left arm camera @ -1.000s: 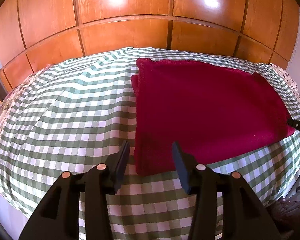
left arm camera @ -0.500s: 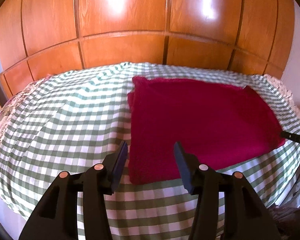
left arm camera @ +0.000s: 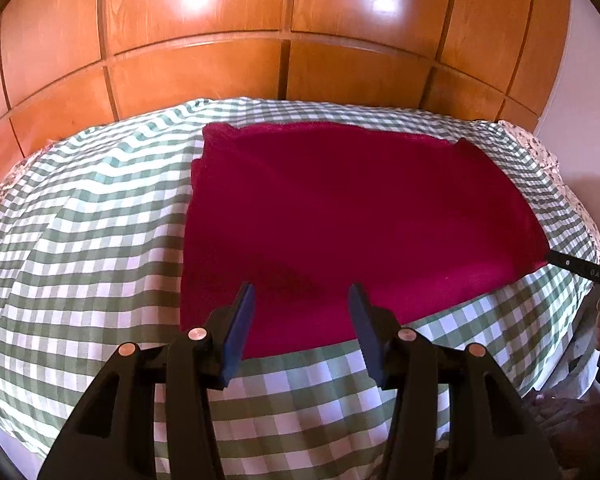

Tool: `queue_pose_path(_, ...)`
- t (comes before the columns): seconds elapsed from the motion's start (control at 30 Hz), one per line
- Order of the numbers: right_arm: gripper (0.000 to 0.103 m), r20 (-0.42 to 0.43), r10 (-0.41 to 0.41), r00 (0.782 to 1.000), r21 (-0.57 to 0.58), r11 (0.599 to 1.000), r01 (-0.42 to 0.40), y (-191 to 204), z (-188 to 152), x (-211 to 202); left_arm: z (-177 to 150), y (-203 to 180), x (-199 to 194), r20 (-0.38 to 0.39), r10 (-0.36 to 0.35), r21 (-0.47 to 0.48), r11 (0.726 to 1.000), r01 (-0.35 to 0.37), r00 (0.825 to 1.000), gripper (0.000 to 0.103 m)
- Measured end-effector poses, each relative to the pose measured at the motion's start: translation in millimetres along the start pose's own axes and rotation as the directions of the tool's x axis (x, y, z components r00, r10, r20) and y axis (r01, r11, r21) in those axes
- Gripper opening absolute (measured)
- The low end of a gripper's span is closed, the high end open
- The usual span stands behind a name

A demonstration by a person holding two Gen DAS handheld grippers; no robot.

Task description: Fold small clothes

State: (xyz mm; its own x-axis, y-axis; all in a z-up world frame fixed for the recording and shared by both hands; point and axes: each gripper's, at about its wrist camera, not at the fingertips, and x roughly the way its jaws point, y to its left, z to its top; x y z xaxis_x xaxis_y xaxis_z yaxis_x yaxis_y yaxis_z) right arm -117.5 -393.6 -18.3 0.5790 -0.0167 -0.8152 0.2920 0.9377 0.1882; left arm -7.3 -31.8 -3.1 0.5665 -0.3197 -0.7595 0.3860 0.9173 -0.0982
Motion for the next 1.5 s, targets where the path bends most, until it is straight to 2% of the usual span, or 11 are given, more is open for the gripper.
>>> queue_pose_path(0.23,0.040,-0.014,0.020,1.000,-0.041,0.999,-0.021,11.6,5.8,8.8,-8.0,11.3,19.2,-0.055,0.011,-0.045,0.999,-0.013,0.998,0.051)
queue_pose_path(0.3,0.024,-0.035,-0.007,0.999,-0.070,0.998,0.005,16.1,3.3,15.7,-8.3,10.0,18.5,-0.050,0.014,-0.040,0.999,-0.016,0.999,0.051)
queue_pose_path(0.4,0.014,-0.010,-0.025,1.000,-0.080,0.996,0.024,20.3,7.6,5.1,-7.2,9.6,15.4,-0.041,0.015,-0.033,0.999,-0.016,0.999,0.051)
queue_pose_path(0.53,0.013,0.058,-0.011,0.998,-0.106,0.994,0.017,21.6,14.6,-25.1,-8.9,14.9,19.3,-0.056,0.006,-0.052,0.999,-0.009,0.998,0.052)
queue_pose_path(0.7,0.012,-0.068,-0.077,0.995,-0.101,0.992,0.070,8.0,-6.8,21.1,-11.5,13.0,21.1,-0.066,0.017,-0.031,0.999,-0.019,0.998,0.055)
queue_pose_path(0.9,0.012,-0.062,-0.077,0.995,-0.105,0.992,0.070,7.5,-4.0,13.9,-13.1,29.0,11.8,-0.046,0.002,-0.094,0.996,-0.007,0.999,0.058)
queue_pose_path(1.0,0.027,-0.052,-0.071,0.996,-0.095,0.993,0.066,10.8,3.6,4.5,-4.0,46.0,2.5,-0.007,0.019,-0.148,0.989,-0.020,1.000,0.058)
queue_pose_path(1.03,0.050,-0.036,-0.081,0.996,-0.092,0.993,0.077,12.5,6.7,0.7,-0.3,52.4,1.1,0.003,0.028,-0.164,0.986,-0.027,1.000,0.058)
queue_pose_path(1.07,0.064,-0.012,-0.092,0.996,-0.087,0.992,0.090,14.1,9.0,-2.6,3.4,59.4,0.4,0.011,0.032,-0.183,0.983,-0.030,0.999,0.058)
queue_pose_path(1.3,0.070,0.102,-0.033,0.994,-0.127,0.991,0.046,61.1,42.1,-2.3,44.1,117.5,13.9,0.024,0.003,-0.375,0.927,0.007,1.000,0.057)
queue_pose_path(1.5,0.070,0.107,0.031,0.994,-0.195,0.981,-0.009,112.7,62.0,23.7,84.5,128.7,50.3,0.012,-0.039,-0.387,0.921,0.041,0.999,0.042)
